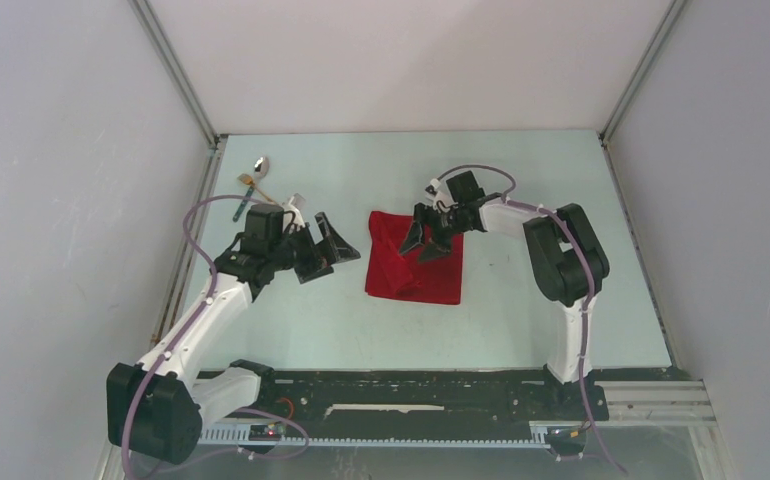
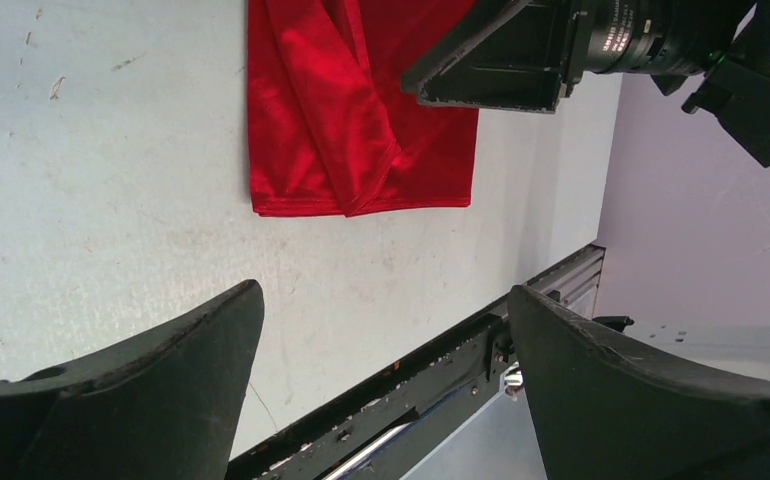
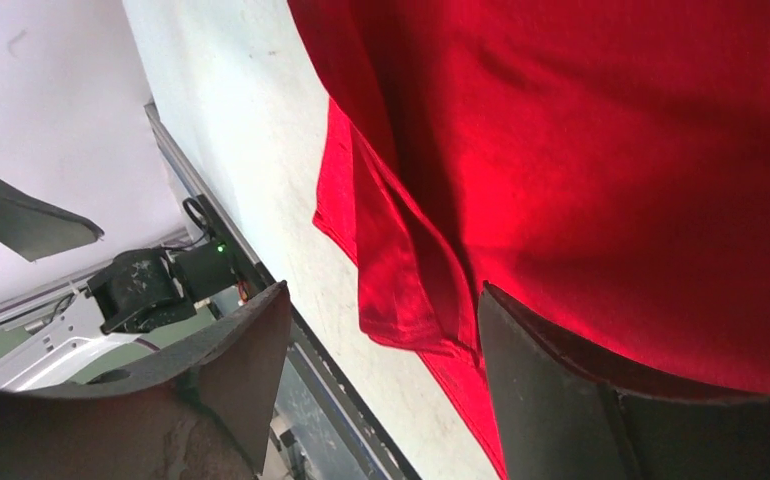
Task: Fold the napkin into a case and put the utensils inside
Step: Fold the rectangle-folded napkin at the center of the board.
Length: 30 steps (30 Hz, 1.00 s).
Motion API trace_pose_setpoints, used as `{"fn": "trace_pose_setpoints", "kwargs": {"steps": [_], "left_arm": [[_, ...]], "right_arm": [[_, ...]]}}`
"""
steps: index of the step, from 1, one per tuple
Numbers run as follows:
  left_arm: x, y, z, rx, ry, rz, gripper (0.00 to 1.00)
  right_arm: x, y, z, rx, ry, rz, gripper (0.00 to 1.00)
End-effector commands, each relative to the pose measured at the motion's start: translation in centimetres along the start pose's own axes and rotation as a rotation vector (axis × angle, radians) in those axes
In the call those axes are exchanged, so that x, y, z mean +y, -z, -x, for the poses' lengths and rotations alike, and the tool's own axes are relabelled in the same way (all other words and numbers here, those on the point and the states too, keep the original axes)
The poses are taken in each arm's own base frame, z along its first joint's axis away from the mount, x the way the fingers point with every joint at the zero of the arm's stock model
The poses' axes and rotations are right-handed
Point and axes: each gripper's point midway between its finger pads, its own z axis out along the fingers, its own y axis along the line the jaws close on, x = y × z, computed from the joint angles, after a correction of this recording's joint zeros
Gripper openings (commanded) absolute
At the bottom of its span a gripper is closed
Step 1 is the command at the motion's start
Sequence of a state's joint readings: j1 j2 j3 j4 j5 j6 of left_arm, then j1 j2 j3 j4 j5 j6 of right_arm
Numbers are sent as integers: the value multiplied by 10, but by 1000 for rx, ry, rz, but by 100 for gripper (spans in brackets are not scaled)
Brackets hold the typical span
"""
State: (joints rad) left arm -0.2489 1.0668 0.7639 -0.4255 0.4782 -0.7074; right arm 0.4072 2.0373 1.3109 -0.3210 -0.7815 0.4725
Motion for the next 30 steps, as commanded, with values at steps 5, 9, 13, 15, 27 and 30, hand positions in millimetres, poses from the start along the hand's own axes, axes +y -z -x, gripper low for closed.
{"fn": "trace_pose_setpoints", "kwargs": {"steps": [5, 9, 13, 15, 27, 30], "left_arm": [[-15, 6, 6, -31, -21, -53, 100], [-17, 8, 7, -35, -23, -55, 100], [-17, 10, 7, -37, -24, -55, 100], [-18, 11, 6, -39, -27, -56, 100], [-13, 20, 15, -79, -64, 8, 100], [-9, 18, 12, -65, -57, 17, 100]], "right_arm": [[11, -23, 24, -25, 30, 97, 73], [16, -33, 25, -7, 45, 105, 74], [27, -37, 22, 12, 53, 129, 72], [35, -40, 16, 22, 67, 138, 72], [116, -55, -4, 17, 27, 216, 70], [122, -56, -3, -10, -5, 202, 72]]}}
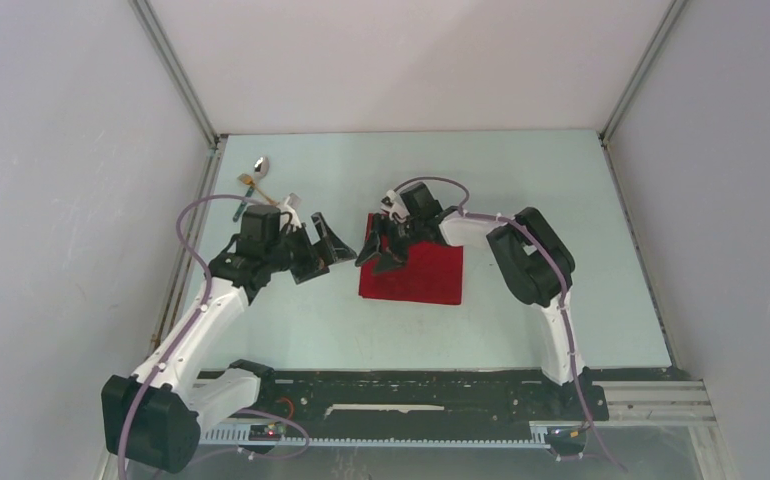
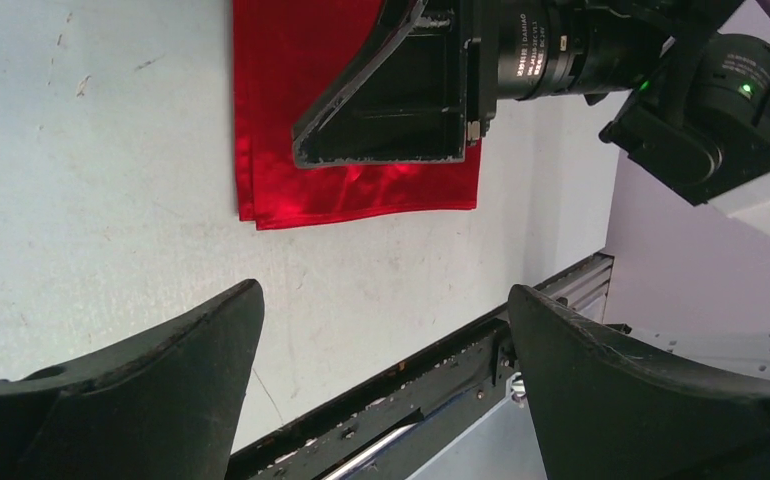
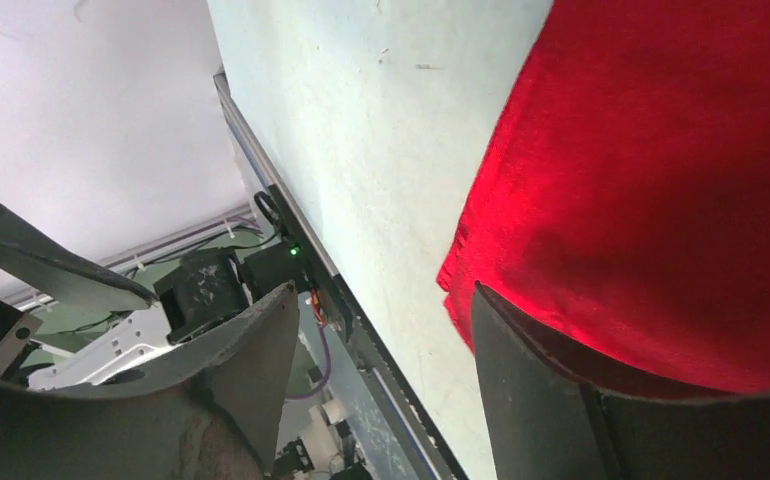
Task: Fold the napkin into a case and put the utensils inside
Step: Fold the rectangle-folded napkin at the center of the board, then rotate the square-folded napkin at the center of the board.
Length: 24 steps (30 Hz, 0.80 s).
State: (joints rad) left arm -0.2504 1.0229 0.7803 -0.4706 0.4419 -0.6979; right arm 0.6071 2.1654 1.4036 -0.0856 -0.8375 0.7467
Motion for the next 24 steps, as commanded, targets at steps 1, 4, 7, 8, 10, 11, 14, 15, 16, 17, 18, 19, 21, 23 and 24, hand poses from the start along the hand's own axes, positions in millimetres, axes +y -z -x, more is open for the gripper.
{"fn": "trace_pose_setpoints", "kwargs": {"steps": [1, 4, 7, 8, 10, 11, 14, 15, 16, 17, 18, 19, 21, 23, 24], "left_arm": [[-6, 6, 8, -30, -38, 2, 100], [0, 3, 6, -22, -37, 18, 100], [8, -4, 2, 2, -25, 39, 100], [10, -8, 1, 8, -23, 39, 100], [16, -16, -3, 28, -22, 51, 99], [20, -22, -6, 47, -24, 67, 98], [27, -39, -16, 111, -35, 110, 93], [29, -44, -18, 125, -43, 128, 92], [31, -49, -19, 132, -54, 148, 92], [32, -53, -20, 139, -58, 165, 92], [32, -57, -21, 145, -63, 173, 92], [32, -60, -21, 148, -62, 177, 92], [28, -65, -20, 147, -60, 165, 92], [25, -66, -17, 142, -59, 157, 92], [23, -66, -16, 140, -61, 152, 92]], "right_arm": [[54, 14, 18, -107, 24, 44, 72], [47, 31, 19, -136, 39, -20, 73], [35, 60, 14, -171, 70, -120, 73], [27, 72, 12, -190, 75, -164, 74], [15, 97, 3, -220, 97, -229, 73], [3, 108, -3, -227, 88, -267, 73], [-33, 139, -27, -250, 49, -365, 71], [-42, 149, -35, -263, 32, -386, 71], [-54, 157, -44, -268, 7, -400, 71], [-62, 163, -53, -271, -13, -399, 71], [-70, 167, -61, -270, -39, -396, 70], [-79, 171, -68, -271, -65, -393, 70], [-93, 173, -79, -280, -109, -376, 69], [-102, 171, -90, -273, -152, -320, 68], [-104, 170, -91, -277, -166, -296, 67]]}}
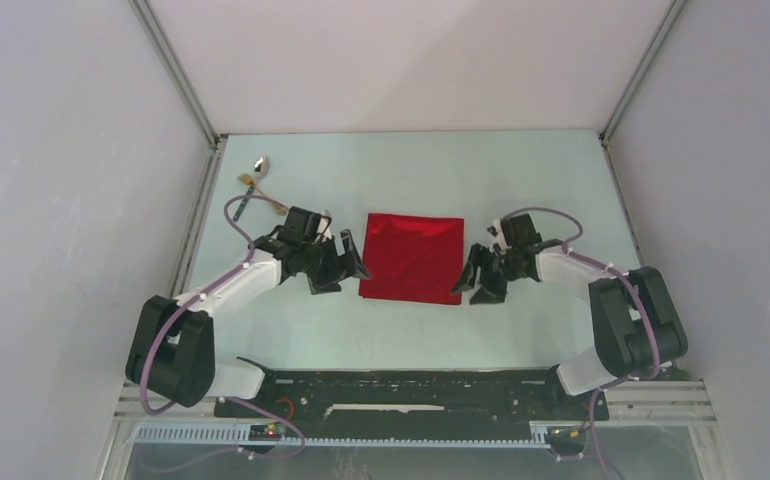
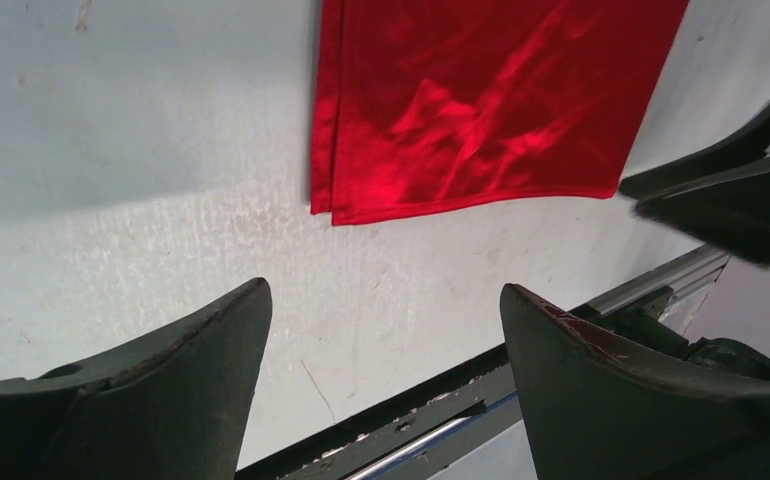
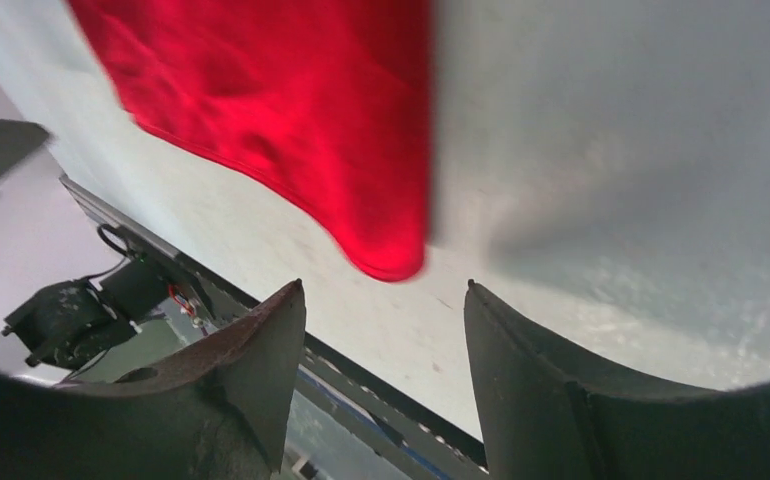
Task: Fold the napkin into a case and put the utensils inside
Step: Rotate the square-folded napkin at the center of the board.
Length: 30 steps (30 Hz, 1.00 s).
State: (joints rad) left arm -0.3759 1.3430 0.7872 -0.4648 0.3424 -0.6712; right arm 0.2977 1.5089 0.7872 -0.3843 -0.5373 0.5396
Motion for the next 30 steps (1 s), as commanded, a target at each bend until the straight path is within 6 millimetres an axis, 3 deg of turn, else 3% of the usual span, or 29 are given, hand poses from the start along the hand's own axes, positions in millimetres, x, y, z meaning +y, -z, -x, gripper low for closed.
{"fn": "trace_pose_setpoints", "kwargs": {"steps": [1, 7, 15, 25, 28, 30], "left_arm": [[-28, 10, 32, -105, -61, -61, 92], [-32, 14, 29, -102, -59, -82, 92], [-35, 18, 30, -114, -59, -91, 92], [-49, 24, 38, -121, -73, -118, 92], [-49, 26, 39, -125, -81, -113, 92], [-48, 27, 40, -131, -83, -106, 92]], "right_arm": [[-8, -2, -11, 7, -28, 94, 67], [-16, -21, -12, 37, -48, 118, 62], [-28, -31, -5, 16, -65, 72, 51], [-30, -36, -1, 24, -60, 61, 13], [-43, -28, 4, 20, -69, -28, 0], [-60, -20, 9, 27, -76, -139, 0]]}}
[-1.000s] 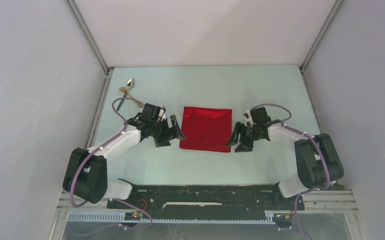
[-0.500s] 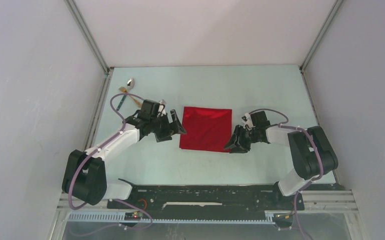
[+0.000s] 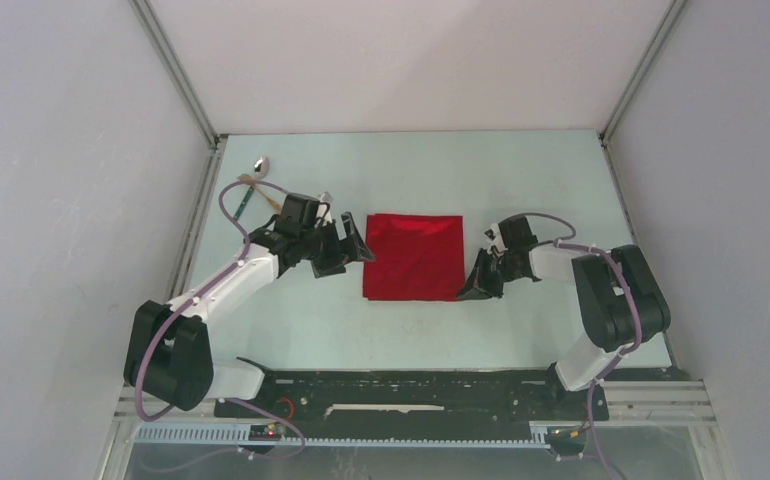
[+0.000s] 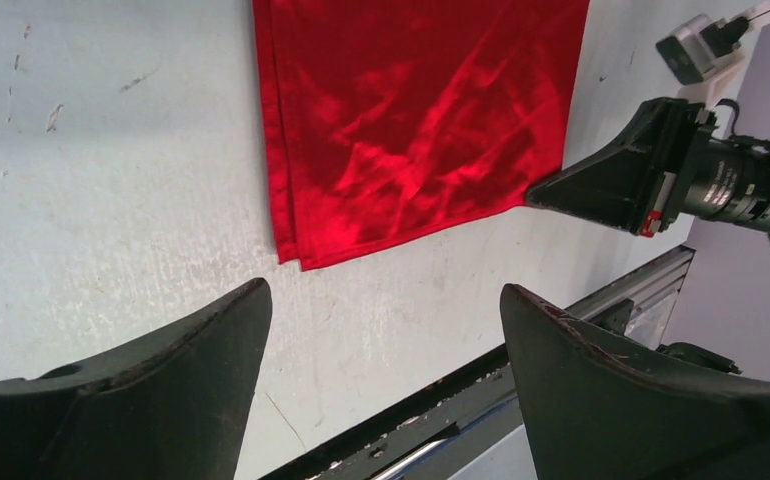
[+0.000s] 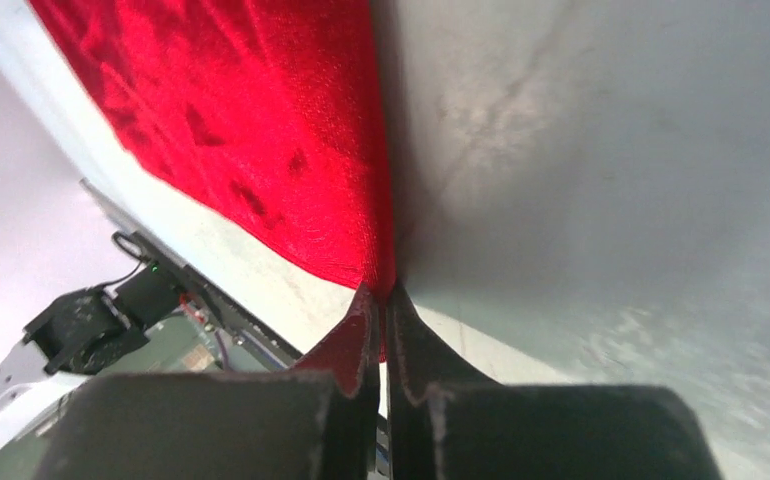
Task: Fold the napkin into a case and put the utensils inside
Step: Rotate the square-folded napkin at the center of the board.
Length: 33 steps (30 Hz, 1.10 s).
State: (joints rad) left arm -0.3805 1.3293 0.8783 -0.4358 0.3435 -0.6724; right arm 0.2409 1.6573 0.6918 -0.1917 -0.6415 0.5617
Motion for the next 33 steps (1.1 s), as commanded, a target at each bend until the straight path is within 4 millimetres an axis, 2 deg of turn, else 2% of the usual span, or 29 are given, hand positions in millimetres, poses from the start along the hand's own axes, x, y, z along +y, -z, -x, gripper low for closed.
{"fn": "trace_pose_setpoints", "kwargs": {"steps": [1, 5, 9, 10, 13, 15, 17, 20, 21, 23, 24, 25, 27, 29, 30, 33], "left_arm": [[-13, 9, 11, -36, -36, -23, 92], [-16, 7, 16, -31, -40, -20, 93], [-27, 9, 25, -30, -50, -31, 95], [-30, 9, 29, -37, -52, -34, 95], [-38, 5, 38, -32, -38, -46, 95], [-42, -2, 42, -22, -20, -53, 95], [-45, -9, 47, -16, -1, -61, 94], [-44, -23, 57, -24, 25, -50, 94], [-42, -30, 59, -19, 30, -37, 94], [-40, -42, 68, -17, 35, -16, 92], [-38, -49, 72, -15, 37, -3, 92], [-37, -55, 78, -19, 32, 10, 91], [-35, -68, 89, -22, 18, 35, 91], [-34, -81, 97, 2, -8, 55, 91], [-31, -87, 102, 11, -23, 81, 92], [-25, -101, 115, 35, -107, 127, 94]], "right_arm": [[-36, 18, 24, -41, 11, -256, 0], [-37, 33, 40, -21, -19, -324, 0], [-57, 53, 69, -12, 44, -514, 0], [-58, 58, 86, -5, 92, -559, 0], [-88, 73, 130, 28, 256, -854, 0], [-91, 83, 167, -13, 340, -962, 0], [-75, 77, 197, -52, 433, -889, 0], [-40, 72, 241, -187, 599, -816, 2], [-33, 76, 252, -222, 615, -826, 10], [-17, 84, 267, -273, 624, -791, 35], [-10, 90, 272, -297, 612, -786, 49], [-5, 97, 274, -320, 590, -787, 58], [5, 109, 269, -359, 508, -762, 68], [6, 114, 249, -375, 370, -707, 71], [14, 116, 236, -386, 328, -637, 72], [43, 94, 184, -361, 312, -329, 73]]}}
